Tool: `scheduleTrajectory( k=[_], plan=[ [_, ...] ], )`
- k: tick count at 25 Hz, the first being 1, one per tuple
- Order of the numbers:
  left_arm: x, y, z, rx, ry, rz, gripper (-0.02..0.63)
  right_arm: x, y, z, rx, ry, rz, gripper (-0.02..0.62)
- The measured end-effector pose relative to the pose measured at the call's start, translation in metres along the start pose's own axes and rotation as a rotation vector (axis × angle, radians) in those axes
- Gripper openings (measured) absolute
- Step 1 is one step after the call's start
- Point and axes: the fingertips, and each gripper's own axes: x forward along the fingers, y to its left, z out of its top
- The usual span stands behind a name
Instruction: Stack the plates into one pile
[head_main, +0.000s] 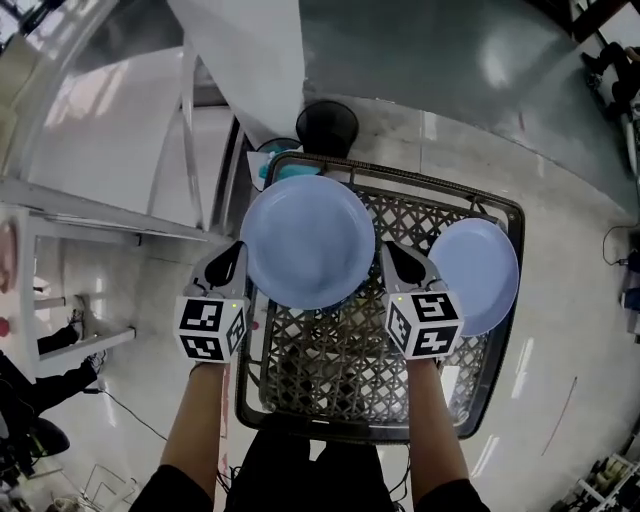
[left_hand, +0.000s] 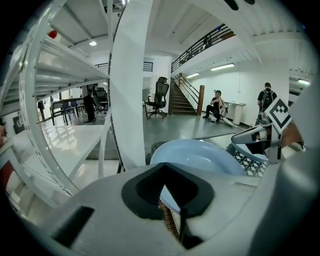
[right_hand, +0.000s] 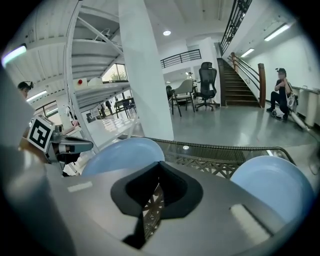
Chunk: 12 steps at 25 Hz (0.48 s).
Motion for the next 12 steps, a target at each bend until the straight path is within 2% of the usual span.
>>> scheduleTrajectory(
  k=[12],
  plan=[
    [0.004, -0.047, 0.013, 0.055, 0.008, -0.049, -0.005, -0.041, -0.039, -0.011, 0.062, -0.024, -0.058, 0.009]
  ],
)
